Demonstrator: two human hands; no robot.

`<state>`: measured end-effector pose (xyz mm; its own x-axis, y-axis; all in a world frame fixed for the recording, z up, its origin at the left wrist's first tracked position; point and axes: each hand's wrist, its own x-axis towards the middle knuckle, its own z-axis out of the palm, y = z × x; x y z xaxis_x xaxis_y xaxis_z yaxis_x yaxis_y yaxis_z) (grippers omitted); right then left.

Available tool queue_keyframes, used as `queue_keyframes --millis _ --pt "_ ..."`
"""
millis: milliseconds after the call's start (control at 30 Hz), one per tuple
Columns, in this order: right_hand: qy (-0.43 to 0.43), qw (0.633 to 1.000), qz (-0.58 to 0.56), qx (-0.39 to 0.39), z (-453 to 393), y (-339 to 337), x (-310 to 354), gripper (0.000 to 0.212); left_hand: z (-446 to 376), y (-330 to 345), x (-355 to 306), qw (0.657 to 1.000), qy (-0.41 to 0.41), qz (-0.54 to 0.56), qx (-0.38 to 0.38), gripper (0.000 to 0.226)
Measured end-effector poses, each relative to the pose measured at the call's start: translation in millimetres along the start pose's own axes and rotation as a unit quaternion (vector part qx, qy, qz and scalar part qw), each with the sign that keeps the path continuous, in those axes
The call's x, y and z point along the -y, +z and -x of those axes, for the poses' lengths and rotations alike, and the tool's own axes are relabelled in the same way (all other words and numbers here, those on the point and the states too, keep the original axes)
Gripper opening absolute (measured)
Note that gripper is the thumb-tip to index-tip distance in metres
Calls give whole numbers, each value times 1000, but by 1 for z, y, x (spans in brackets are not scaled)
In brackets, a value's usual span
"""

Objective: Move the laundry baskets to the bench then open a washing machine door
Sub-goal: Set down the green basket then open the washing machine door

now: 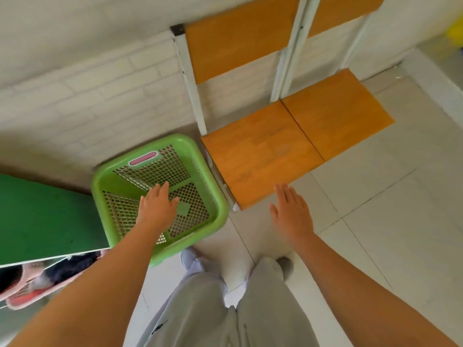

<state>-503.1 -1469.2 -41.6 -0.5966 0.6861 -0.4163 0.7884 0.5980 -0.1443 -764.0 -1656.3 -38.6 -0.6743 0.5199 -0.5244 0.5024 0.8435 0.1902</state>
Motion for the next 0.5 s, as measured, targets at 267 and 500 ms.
queue_keyframes --millis 267,500 --pt "67 996 -51 -31 56 -34 -157 59 43 27 -185 991 128 -28 18 52" --pt "189 970 -122 -89 94 -55 -296 58 62 59 -357 965 247 -74 43 54"
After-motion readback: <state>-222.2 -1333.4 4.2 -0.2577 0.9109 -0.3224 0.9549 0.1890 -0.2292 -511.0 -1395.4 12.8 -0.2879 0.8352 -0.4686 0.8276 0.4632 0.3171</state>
